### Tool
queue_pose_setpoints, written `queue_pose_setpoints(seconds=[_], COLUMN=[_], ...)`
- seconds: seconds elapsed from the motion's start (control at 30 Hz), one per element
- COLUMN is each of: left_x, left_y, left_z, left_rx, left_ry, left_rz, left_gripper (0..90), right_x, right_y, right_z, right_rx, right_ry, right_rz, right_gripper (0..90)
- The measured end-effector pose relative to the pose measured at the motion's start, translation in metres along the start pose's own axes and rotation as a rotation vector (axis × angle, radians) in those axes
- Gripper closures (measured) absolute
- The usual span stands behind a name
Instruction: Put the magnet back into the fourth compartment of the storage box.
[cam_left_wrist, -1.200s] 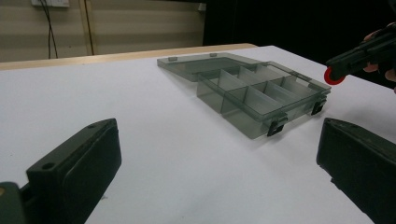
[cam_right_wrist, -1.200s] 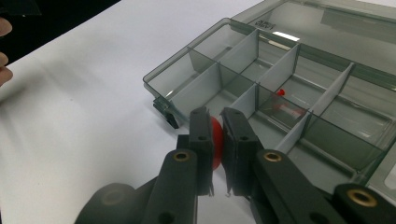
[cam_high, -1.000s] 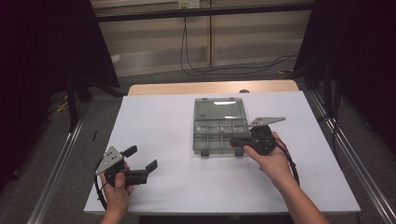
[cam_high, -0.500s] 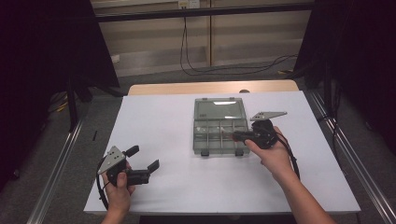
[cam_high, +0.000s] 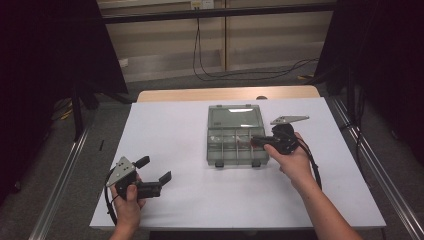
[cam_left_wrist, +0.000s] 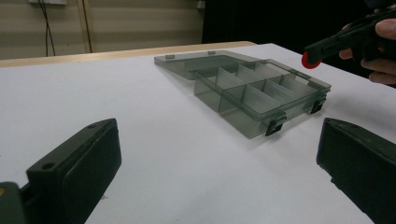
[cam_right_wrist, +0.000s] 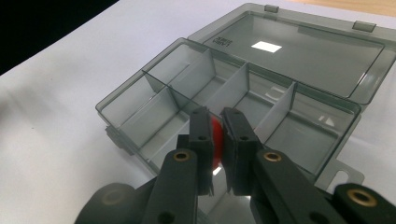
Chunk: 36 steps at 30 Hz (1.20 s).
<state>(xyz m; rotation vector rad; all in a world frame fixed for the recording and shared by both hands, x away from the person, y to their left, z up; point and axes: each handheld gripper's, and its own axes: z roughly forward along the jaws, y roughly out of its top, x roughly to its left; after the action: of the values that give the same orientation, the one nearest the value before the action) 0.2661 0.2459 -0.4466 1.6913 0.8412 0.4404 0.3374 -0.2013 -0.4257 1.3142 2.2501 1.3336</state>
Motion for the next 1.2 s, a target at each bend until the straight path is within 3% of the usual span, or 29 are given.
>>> queue_pose_setpoints(seconds=[0.1,0.2,0.27,0.3,0.5,1.2], left_x=[0.000,0.000,0.000,-0.001,-0.001,-0.002], left_y=[0.000,0.000,0.000,0.000,0.000,0.000], left_z=[-0.001,0.000,0.000,0.001,0.001,0.009], left_rx=[0.009,0.000,0.011,0.000,0.003,0.011], left_ry=[-0.006,0.001,-0.002,0.003,0.000,-0.001], left_rz=[0.015,-0.001,0.013,-0.002,0.000,-0.002], left_gripper=[0.0,0.0,0.0,0.0,0.0,0.0], right_x=[-0.002,-0.004,-0.007,-0.008,-0.015,-0.038], right_y=[0.000,0.001,0.001,0.001,0.001,-0.003], right_z=[0.001,0.003,0.004,0.004,0.007,0.021], right_rx=[0.002,0.003,0.001,-0.003,-0.014,-0.019], right_ry=[-0.002,-0.009,-0.013,-0.015,-0.011,-0.066], right_rz=[0.006,0.007,0.009,0.008,0.033,0.084], right_gripper=[83.6,83.7,83.7,83.7,83.7,83.6])
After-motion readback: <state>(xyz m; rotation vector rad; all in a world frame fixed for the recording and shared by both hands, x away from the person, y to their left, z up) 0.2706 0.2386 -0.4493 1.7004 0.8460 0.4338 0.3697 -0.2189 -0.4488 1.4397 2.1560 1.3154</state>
